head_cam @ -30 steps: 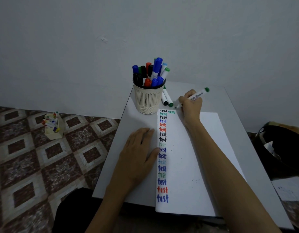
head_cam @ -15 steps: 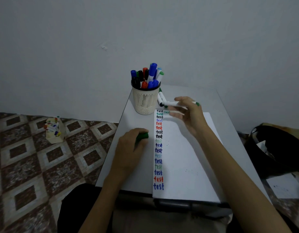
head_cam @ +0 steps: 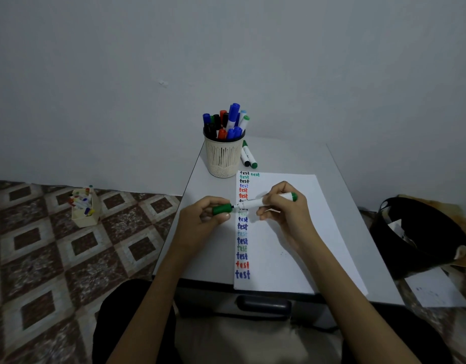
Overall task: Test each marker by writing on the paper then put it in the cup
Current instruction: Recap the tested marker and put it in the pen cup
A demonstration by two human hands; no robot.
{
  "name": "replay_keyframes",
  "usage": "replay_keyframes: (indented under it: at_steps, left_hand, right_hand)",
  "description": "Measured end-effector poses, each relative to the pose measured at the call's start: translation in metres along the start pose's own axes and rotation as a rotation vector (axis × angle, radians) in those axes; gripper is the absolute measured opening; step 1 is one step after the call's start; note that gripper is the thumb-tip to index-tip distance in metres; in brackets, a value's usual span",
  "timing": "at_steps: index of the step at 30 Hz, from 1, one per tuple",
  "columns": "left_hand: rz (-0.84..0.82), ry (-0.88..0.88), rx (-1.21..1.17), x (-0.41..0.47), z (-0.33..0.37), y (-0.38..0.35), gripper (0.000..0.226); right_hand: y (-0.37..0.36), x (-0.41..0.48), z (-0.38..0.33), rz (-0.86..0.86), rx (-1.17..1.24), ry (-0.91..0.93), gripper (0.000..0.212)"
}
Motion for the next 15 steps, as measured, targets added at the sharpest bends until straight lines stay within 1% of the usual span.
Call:
replay_keyframes:
  at_steps: [3,6,9,12,13,15]
  left_hand:
    - [-0.021,-0.016,-0.006,0.0,0.0,-0.001,0.024]
    - [-0.003,-0.01,-0.112,0.001,-0.003,0.003,0.023]
    - [-0.018,0.005,-0.16,0.001,-0.006,0.002,0.022]
    - [-0.038,0.008,-0.142,0.002,-0.008,0.0,0.022]
    - [-0.035,0.003,-0.132,0.002,-0.008,0.0,0.023]
    - [-0.02,-0.005,-0.11,0.002,-0.007,0.001,0.024]
  right_hand:
    - [-0.008,-0.004,0.01,-0.044,-0.002,-0.03,0.015]
    - [-0.01,-0.004,0.016,-0.095,-0.047,-0.073,0.011]
    - [-0.006,-0.003,0.016,-0.165,-0.218,-0.047,0.019]
    - [-0.012,-0.005,0.02,-0.232,-0.461,0.026,0.018]
    - [-0.014,-0.005,0.021,-0.238,-0.511,0.056,0.016]
    - [-0.018,-0.005,0.02,-0.238,-0.533,0.09,0.014]
Point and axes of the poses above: each hand's wrist, its own x-axis towards the middle knuckle, its own y-axis out of the back of the hand, z = x × y, the point moved 7 cm from there along x, towards the middle knuckle, and after that the axes turned 11 degrees about x, right-handed, at the moved point
